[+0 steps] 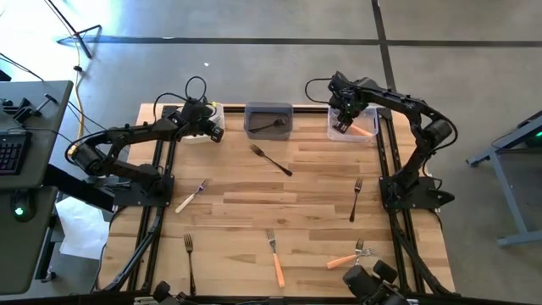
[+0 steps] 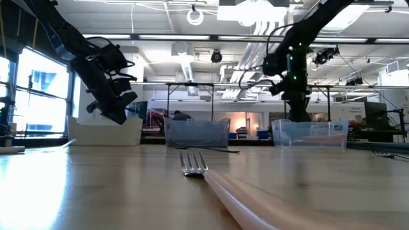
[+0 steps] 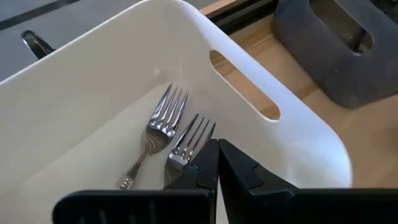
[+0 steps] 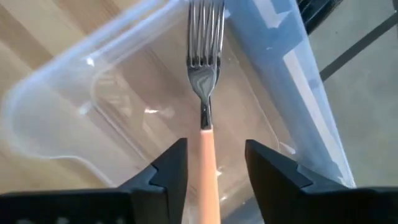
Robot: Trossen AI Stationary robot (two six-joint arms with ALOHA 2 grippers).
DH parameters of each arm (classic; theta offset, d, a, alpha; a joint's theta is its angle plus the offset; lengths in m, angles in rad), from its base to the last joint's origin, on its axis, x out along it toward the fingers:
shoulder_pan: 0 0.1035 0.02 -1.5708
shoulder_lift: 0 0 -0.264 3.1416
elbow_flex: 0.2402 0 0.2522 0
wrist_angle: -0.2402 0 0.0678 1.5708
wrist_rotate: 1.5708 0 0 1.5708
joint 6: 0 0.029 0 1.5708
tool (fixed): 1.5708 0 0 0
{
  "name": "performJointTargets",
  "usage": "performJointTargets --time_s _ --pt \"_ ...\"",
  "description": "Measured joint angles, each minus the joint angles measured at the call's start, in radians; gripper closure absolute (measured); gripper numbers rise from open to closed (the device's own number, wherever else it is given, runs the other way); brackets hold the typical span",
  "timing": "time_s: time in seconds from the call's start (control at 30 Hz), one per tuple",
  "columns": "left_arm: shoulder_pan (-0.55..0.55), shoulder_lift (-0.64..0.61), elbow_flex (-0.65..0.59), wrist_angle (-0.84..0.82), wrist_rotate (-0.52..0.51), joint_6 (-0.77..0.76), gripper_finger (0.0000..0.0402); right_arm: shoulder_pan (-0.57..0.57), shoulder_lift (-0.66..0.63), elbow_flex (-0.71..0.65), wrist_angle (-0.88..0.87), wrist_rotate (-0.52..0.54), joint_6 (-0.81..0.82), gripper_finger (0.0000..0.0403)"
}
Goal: Sort silverware by color (type)
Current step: Put the black fork into the black bin
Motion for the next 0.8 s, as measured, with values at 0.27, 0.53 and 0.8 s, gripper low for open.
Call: performJointTargets --time_s 0.27,0.53,0.8 --pt "0.016 0.124 0.072 0.048 -0.061 0.018 0.0401 0.06 -0.17 -0.067 0.079 -0.048 0.094 0.0338" --pt "0.006 0.27 0.17 0.108 -0.057 0.052 0.0401 0.165 -0.365 -0.236 0.251 -0.048 0.163 0.0391" --pt "-0.037 0.274 0.206 0.109 -0.047 0.127 0.0401 0.225 -0.46 -0.305 0.351 -0.048 0.193 0.0399"
